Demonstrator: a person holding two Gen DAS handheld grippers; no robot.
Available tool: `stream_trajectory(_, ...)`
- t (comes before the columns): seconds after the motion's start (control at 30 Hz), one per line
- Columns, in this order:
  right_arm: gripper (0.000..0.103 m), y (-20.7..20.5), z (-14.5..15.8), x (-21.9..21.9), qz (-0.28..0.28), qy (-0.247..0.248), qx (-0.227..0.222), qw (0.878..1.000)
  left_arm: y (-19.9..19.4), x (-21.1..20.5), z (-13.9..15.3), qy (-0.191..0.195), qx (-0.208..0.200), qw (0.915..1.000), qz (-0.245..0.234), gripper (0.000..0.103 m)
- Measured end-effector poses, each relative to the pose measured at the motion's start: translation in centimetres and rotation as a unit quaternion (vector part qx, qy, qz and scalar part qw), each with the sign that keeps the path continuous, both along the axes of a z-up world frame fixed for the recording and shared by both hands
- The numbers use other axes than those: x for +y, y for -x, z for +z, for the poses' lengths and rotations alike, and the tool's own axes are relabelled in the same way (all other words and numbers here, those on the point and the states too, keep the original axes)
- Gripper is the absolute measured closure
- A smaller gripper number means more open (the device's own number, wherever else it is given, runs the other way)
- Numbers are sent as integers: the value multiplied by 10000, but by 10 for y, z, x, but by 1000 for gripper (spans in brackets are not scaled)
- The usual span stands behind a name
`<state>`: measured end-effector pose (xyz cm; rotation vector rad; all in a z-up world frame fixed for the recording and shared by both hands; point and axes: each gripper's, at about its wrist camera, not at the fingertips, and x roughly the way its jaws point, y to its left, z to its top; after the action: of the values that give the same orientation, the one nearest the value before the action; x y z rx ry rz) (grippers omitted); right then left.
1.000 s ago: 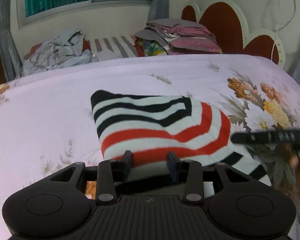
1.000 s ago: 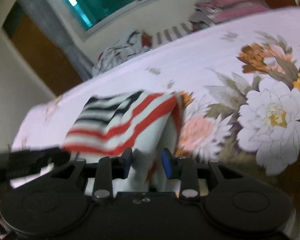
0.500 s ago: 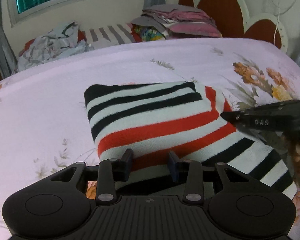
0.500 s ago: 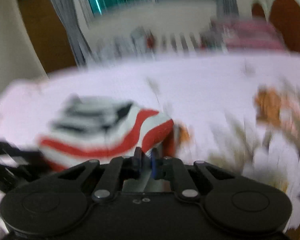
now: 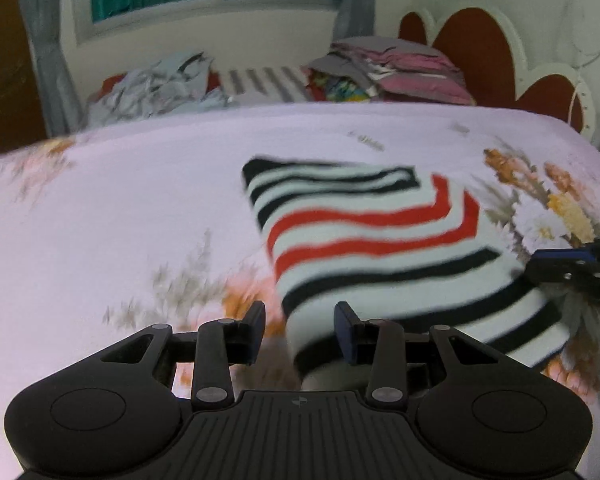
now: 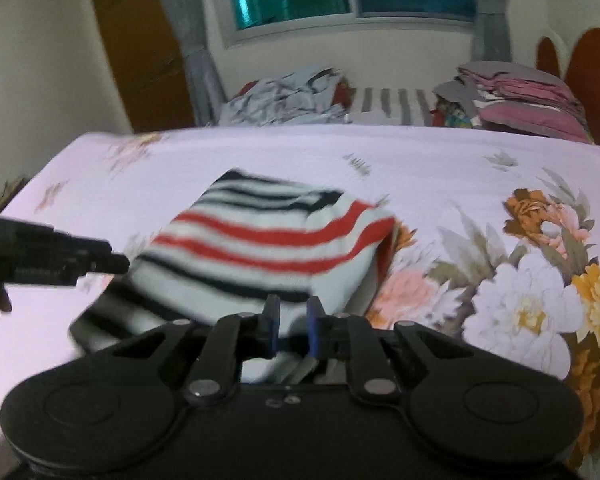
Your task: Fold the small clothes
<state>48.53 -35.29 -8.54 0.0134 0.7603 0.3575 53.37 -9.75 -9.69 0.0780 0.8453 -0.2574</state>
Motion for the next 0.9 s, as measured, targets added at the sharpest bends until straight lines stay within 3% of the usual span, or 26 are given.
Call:
stream_trajectory(0.13, 91, 2, -12, 14, 233, 509, 170, 9983, 6, -1, -21, 55, 346, 9994, 33, 64)
stream_trajectory(0.2, 103, -3, -26, 17, 142, 973, 466, 9941, 10, -4, -30, 83, 393, 9991, 116, 64)
stream_trajectory(0.3, 103, -7, -33, 9, -63, 1048, 620, 9925, 15, -5, -37, 177, 365, 9988, 273, 64)
stream_trajectory(0.37, 102, -11, -48, 9, -248, 1635, 855, 9825, 19, -5, -37, 108, 388, 9986, 348, 64)
stream_trajectory(0.43, 102, -6, -51, -8, -428, 1162, 1022, 9870, 25, -4, -28, 114, 374, 9986, 367, 64)
stream_trajectory(0.6, 95, 31, 2, -8, -379, 547, -38, 9978, 49, 6, -18, 240, 278, 9985, 410, 64)
stream_trajectory(0.67, 93, 29, 12, -1, -175, 307, -127, 9993, 47, 4, -25, 183, 376, 9980, 481, 64)
stream_trajectory(0.73, 93, 26, 10, 10, 121, 324, -75, 9994, 45, -1, -31, 121, 441, 9976, 524, 64)
stream_trajectory(0.87, 97, 8, -33, 20, 298, 1002, 865, 9908, 47, -15, -38, 13, 491, 9972, 556, 64)
stream_trajectory(0.9, 97, 7, -38, 15, 292, 883, 897, 9916, 48, -17, -40, -62, 528, 9971, 543, 64)
